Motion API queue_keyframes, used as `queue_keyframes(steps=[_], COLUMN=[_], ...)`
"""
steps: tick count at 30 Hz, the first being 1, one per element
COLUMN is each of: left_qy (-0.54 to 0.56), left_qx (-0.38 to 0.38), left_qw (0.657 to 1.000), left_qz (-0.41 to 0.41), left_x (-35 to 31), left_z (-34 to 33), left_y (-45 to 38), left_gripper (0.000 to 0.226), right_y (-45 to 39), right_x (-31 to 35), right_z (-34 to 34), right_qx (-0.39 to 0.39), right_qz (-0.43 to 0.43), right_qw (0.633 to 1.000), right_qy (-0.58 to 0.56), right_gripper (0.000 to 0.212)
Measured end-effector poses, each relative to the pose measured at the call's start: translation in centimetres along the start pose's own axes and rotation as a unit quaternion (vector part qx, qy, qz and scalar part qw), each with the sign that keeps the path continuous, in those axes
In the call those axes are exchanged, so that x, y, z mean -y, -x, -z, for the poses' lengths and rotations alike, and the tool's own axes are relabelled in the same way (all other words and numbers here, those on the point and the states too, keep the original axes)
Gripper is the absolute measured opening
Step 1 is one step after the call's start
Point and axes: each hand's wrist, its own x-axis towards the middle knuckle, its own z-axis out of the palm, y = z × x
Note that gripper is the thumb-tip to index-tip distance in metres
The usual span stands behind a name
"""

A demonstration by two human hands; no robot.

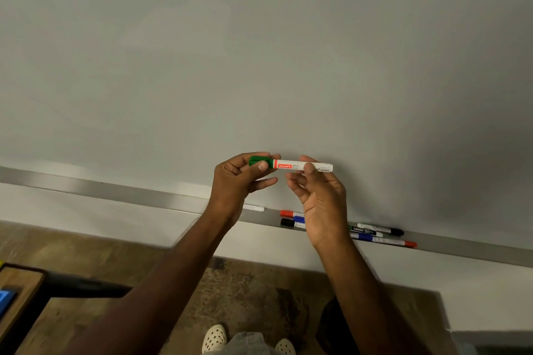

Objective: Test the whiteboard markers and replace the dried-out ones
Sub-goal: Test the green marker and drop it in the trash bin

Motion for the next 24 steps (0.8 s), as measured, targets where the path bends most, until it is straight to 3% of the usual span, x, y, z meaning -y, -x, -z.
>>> queue_keyframes(steps=[10,14,18,24], left_qy=[0.014,0.053,0.019,0.019], left_qx=[-0.050,-0.129,-0.079,-0.029], left_qw=[0.999,0.990,0.996,0.998], left_qz=[0.005,-0.011,-0.033,-0.048], left_x=[0.3,-1.4,-3.4,-2.7], left_z=[-2.2,1.9,5.7,1.4], left_y=[-0.7,-2.3,-2.4,-3.2], left_gripper=[0.030,0.015,0.016,0.017], right_y=[-0.1,-2.0,-2.7,-1.8], right_x=[-0.7,2.6,7.0,6.6], right_z=[-2.2,1.4,4.9,1.4], right_qx=[-0.056,-0.113,-0.117,-0.061], right_qz=[0.031,0.113,0.170,0.148], right_qw=[0.995,0.976,0.966,0.973], right_qy=[-0.074,-0.147,-0.157,-0.169], right_gripper=[0.015,0.015,0.020,0.019])
